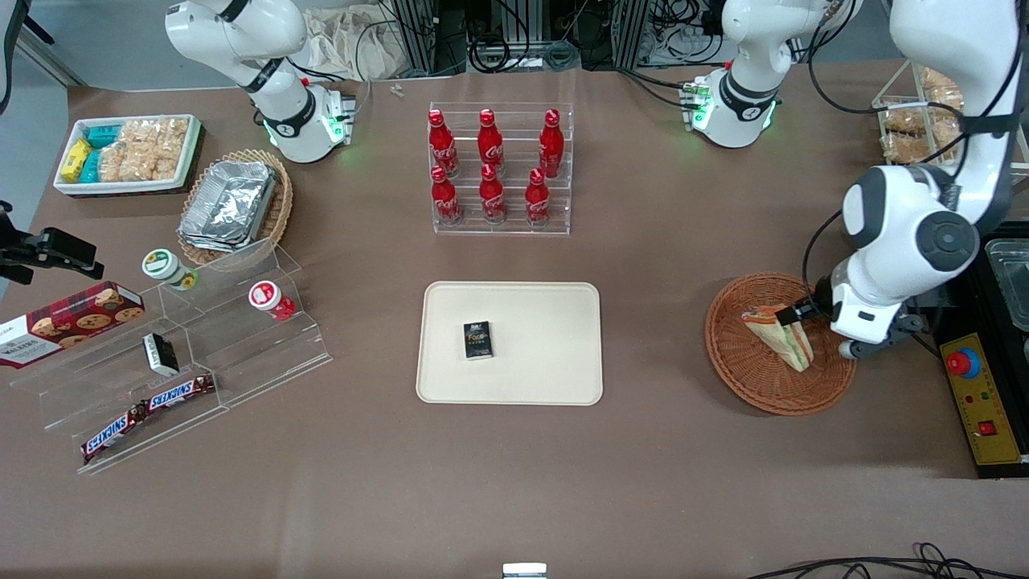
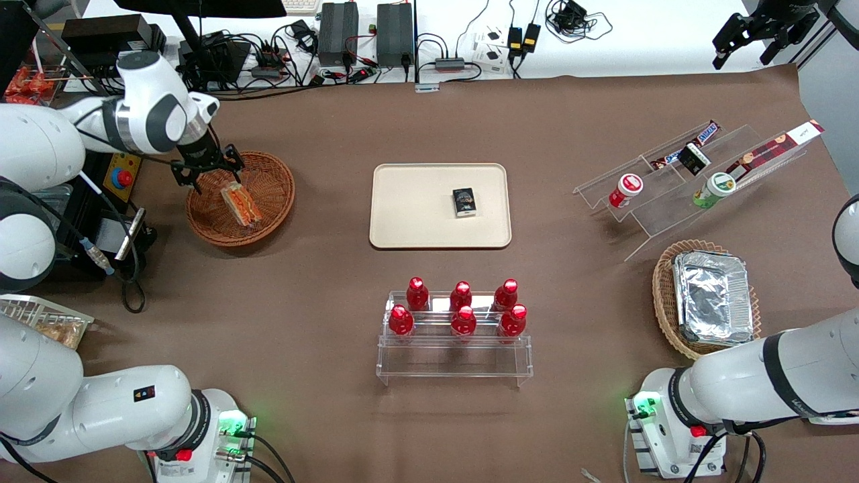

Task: Place sandwich from basket to tray
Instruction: 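Lower the left gripper over the wrapped sandwich in the wicker basket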

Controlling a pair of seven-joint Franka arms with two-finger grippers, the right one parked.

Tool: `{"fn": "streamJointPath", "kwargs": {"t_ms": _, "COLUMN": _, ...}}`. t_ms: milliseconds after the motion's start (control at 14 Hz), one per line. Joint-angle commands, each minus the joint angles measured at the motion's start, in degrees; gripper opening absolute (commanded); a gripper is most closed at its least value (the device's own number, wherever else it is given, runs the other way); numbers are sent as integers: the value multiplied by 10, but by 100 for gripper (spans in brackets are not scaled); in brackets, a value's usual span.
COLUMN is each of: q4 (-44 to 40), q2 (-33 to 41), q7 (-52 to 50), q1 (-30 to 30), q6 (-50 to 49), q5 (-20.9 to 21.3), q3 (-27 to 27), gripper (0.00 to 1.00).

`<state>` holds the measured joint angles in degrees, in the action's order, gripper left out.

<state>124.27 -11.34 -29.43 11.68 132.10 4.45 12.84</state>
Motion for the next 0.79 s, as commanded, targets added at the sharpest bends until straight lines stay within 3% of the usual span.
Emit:
{"fn": "streamJointPath", "kwargs": {"t_ms": 0, "q4": 29, "q2": 13, "q7": -20, "q1": 1, "q6": 20, "q5": 2, "q3": -1, "gripper": 100}}
{"fn": "streamJointPath", "kwargs": {"t_ms": 714, "q4": 3, "q2": -53, "q7": -95, "q1": 1, "q6": 58, "q5": 2, "q3": -3, "gripper": 100}}
